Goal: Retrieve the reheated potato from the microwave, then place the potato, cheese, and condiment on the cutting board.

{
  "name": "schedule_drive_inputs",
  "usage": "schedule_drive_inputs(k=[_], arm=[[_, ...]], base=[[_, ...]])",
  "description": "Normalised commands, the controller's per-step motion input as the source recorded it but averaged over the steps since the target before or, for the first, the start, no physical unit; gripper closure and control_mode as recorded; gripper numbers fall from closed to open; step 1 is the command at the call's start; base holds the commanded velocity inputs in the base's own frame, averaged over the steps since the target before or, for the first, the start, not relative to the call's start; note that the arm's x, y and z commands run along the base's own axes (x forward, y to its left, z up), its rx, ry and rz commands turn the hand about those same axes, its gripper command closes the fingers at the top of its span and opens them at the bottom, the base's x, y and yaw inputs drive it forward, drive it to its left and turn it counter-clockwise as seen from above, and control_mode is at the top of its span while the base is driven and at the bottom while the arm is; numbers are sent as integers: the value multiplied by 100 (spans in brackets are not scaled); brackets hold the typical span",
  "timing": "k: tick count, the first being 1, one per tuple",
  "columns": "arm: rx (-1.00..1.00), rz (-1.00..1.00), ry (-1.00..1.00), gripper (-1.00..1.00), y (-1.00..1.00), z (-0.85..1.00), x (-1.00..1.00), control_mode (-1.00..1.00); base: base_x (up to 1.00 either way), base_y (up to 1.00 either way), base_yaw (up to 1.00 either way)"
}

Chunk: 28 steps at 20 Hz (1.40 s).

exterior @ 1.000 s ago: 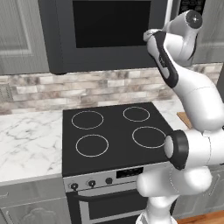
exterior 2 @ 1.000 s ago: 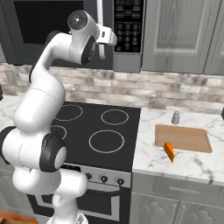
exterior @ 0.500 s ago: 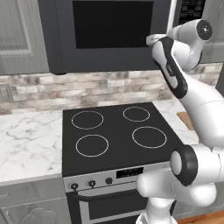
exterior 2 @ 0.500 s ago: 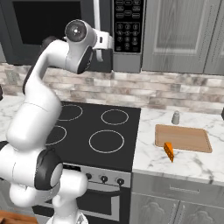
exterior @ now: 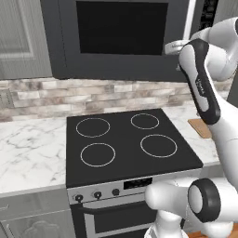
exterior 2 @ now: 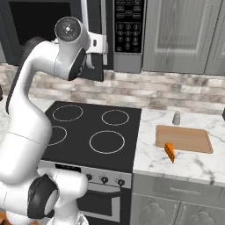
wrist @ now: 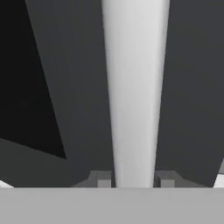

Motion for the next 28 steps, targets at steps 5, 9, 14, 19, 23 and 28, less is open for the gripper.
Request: schedule_drive_inputs(k=[5, 9, 14, 19, 23, 28], arm=[[0, 0, 6, 100, 37, 0, -74, -100], [0, 0, 1, 100, 37, 0, -79, -100], [0, -2, 0, 100, 42, 0, -79, -100], [0, -10, 0, 100, 55, 0, -70, -100], [0, -12, 0, 100, 59, 0, -60, -100], [0, -7, 0, -100, 53, 0, -45, -100]], base=[[0, 0, 0], [0, 0, 0], [0, 0, 0], [0, 0, 0], [0, 0, 0], [0, 0, 0]])
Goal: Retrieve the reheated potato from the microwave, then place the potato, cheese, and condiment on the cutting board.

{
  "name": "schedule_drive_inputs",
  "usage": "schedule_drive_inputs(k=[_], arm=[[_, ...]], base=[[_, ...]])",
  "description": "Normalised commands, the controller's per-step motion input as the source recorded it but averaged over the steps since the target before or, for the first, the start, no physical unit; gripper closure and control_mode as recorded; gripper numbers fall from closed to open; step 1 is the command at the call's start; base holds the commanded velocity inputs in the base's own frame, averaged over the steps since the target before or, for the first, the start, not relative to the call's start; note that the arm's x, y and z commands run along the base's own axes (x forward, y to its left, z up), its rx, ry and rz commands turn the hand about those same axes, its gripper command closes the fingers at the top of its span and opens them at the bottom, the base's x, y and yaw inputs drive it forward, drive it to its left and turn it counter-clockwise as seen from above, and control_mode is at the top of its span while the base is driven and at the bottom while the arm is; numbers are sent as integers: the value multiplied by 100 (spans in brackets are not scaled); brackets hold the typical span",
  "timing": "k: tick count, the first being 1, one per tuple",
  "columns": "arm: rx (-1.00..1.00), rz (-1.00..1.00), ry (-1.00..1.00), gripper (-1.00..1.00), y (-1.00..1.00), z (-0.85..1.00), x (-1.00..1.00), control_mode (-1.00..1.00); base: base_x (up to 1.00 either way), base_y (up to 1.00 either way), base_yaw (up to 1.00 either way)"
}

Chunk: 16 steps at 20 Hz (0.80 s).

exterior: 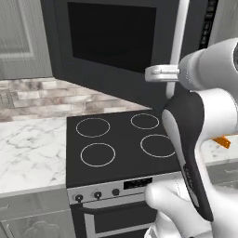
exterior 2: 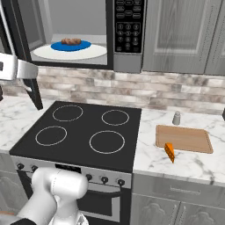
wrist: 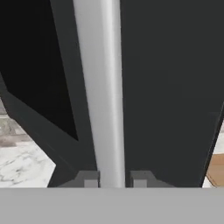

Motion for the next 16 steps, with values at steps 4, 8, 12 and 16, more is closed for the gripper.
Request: schedule_drive_inputs(k=[4, 8, 12, 16], arm=[[5, -4, 2, -100, 9, -3, -40, -100], [15, -9, 0, -100, -19, -1, -76, -100], [24, -12, 0, -100, -27, 1, -70, -100], [23, -6, 7, -100, -53, 5, -13, -100]], base=[[0, 0, 0], [0, 0, 0], [0, 0, 0], [0, 0, 0]])
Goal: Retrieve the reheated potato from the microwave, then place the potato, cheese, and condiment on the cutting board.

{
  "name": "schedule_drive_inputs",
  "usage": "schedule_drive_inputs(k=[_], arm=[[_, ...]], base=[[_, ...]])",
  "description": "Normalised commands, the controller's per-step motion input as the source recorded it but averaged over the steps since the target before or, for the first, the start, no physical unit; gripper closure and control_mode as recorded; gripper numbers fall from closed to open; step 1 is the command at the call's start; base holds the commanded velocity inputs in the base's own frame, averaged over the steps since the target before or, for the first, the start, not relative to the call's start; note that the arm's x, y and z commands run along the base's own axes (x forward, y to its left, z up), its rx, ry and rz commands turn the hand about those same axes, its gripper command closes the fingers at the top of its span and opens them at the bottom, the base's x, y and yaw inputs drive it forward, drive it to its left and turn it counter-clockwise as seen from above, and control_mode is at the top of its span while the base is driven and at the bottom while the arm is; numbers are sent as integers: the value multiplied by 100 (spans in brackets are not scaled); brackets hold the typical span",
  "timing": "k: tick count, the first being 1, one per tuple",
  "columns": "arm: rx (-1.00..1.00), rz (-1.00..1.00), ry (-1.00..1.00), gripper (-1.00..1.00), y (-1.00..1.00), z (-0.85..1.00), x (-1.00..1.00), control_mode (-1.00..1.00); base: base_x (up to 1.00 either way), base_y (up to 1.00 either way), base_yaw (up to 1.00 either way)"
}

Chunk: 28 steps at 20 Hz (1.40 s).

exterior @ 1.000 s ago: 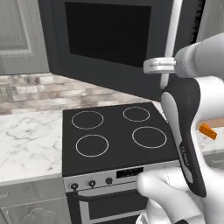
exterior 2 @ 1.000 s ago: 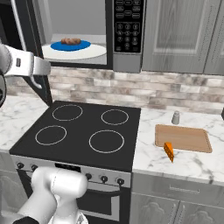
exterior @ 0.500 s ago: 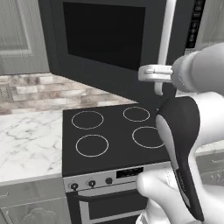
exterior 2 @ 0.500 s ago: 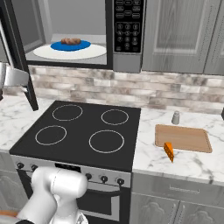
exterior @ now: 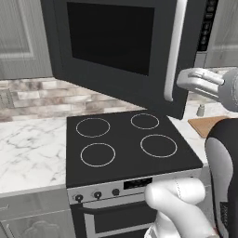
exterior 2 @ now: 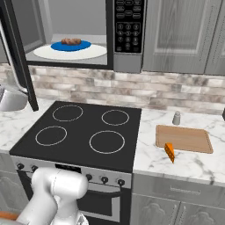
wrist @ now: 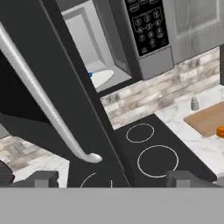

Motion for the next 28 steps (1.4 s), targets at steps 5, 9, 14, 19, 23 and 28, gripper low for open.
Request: schedule_drive_inputs(k=[5, 9, 14, 19, 23, 28], arm=[[30, 0, 8, -100, -54, 0, 0, -100], [38, 13, 0, -100, -47, -2, 8, -100], [41, 2, -9, -100, -22, -27, 20, -100], [37, -3, 4, -100, -6, -6, 70, -100], [40, 2, 9, -100, -1, 0, 73, -100], [20, 11, 6, -100, 19, -3, 47, -100]], base=[[0, 0, 0], [0, 0, 0], [0, 0, 0], [0, 0, 0], [0, 0, 0], [0, 0, 0]])
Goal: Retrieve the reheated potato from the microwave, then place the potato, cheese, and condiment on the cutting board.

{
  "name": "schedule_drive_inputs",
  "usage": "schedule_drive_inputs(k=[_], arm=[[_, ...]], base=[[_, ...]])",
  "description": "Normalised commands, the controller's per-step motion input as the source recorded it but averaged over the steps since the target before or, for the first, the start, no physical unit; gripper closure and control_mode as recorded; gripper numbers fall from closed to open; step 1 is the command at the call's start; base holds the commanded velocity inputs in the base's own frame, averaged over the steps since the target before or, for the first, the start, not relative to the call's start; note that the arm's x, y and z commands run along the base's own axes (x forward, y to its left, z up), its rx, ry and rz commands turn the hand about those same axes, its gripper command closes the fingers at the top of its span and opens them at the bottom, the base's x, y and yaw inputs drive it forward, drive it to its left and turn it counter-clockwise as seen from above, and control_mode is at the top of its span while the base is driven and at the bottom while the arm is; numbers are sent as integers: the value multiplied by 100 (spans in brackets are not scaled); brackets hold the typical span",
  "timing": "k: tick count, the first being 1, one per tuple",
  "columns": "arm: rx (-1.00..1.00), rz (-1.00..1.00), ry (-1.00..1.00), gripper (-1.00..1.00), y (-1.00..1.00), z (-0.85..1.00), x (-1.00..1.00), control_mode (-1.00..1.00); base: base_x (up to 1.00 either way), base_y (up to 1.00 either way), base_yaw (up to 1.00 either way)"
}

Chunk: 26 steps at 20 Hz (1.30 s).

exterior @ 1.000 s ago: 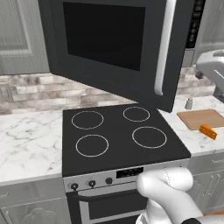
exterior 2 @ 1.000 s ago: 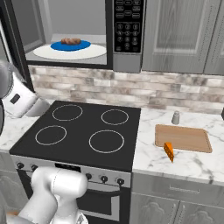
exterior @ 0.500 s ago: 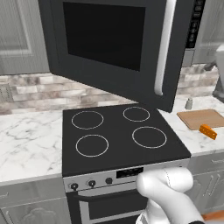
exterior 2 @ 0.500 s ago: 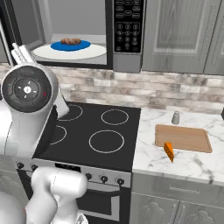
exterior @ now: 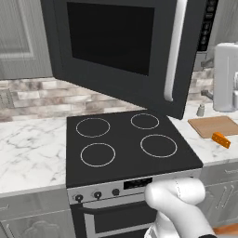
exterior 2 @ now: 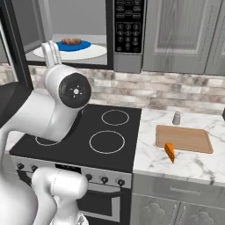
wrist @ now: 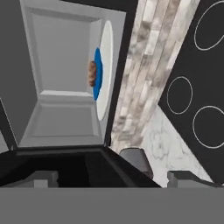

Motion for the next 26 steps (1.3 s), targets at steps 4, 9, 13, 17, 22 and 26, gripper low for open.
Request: schedule_drive_inputs(k=[4, 9, 13, 17, 22, 26], arm=[[2, 21, 8, -100, 31, 0, 40, -100], [0, 29, 5, -100, 24, 3, 39, -100], [1, 30, 7, -100, 38, 3, 22, -100], [0, 31, 0, -100, 55, 0, -6, -100], [0, 22, -1, -100, 61, 0, -28, -100], [0, 15, -5, -100, 71, 0, -41, -100]], base=[[0, 0, 0], [0, 0, 0], [0, 0, 0], [0, 0, 0], [0, 0, 0], [0, 0, 0]])
